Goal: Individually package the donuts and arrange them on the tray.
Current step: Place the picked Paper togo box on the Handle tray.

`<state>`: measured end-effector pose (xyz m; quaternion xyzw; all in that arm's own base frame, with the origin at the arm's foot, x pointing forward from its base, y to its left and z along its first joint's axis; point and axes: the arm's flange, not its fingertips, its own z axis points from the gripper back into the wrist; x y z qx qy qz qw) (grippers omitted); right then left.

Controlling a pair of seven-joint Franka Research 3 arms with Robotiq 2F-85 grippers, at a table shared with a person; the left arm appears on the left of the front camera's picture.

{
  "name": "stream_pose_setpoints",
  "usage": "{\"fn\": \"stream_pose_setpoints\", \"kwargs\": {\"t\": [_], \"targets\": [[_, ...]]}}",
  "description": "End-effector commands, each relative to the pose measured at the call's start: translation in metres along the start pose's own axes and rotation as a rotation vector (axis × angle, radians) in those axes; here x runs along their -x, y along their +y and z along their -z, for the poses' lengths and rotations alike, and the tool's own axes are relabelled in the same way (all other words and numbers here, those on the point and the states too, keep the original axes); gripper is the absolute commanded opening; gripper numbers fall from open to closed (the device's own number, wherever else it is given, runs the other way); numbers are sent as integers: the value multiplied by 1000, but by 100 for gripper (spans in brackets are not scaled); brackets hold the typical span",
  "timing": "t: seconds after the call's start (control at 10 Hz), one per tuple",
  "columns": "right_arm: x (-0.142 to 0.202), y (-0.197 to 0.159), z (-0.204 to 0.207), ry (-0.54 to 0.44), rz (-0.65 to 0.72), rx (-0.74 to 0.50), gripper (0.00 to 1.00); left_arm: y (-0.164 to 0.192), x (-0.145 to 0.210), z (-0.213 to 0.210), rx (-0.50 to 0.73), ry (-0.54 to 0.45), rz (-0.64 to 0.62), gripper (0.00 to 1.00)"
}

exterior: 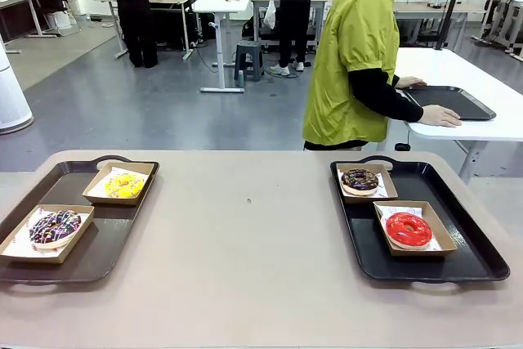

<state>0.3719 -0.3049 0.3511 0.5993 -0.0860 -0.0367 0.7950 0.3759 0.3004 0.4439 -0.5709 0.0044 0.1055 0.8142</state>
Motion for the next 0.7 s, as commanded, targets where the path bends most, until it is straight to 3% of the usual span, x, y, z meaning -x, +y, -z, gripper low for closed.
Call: {"fn": "stream_pose_setpoints", "kwargs": {"t": [0.0, 0.6], "targets": [[3, 1, 1, 5, 22, 7, 97, -3, 2, 0, -1, -2, -9, 100], [3, 1, 1, 5, 22, 7, 97, -3, 2, 0, -1, -2, -9, 100]]}}
